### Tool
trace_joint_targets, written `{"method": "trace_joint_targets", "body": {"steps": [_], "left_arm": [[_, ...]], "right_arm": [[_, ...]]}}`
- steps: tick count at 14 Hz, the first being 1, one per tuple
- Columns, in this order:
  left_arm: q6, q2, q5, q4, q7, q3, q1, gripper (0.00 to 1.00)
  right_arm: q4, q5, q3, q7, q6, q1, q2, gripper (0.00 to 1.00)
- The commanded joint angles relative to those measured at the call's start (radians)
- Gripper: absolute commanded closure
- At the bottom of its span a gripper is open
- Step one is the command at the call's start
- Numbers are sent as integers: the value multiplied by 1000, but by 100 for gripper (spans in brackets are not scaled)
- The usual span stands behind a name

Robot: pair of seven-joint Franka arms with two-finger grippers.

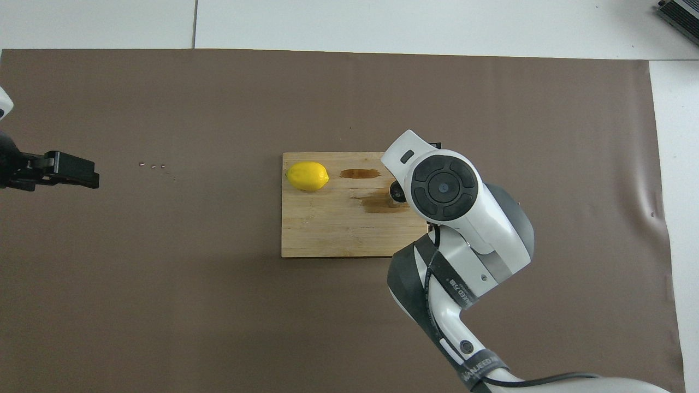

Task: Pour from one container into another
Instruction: 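Tilt the white cup over the jigger with the right gripper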

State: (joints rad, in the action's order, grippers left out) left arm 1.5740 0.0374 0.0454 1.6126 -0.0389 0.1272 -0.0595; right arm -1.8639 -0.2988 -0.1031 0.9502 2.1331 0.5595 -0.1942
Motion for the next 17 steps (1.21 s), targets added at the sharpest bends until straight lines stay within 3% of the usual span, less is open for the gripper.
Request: {"method": "trace_joint_targets", "body": {"steps": [1, 11, 17], "left_arm": [[-6, 27, -19, 27, 5, 0, -3, 0], [-6, 27, -19, 27, 5, 0, -3, 0], [-6, 27, -19, 27, 5, 0, -3, 0]], "right_arm": [[-21, -33, 9, -31, 22, -4, 7, 72], [-15, -11, 14, -34, 50, -7, 4, 72], [-11, 102, 14, -22, 48, -17, 15, 70]]}}
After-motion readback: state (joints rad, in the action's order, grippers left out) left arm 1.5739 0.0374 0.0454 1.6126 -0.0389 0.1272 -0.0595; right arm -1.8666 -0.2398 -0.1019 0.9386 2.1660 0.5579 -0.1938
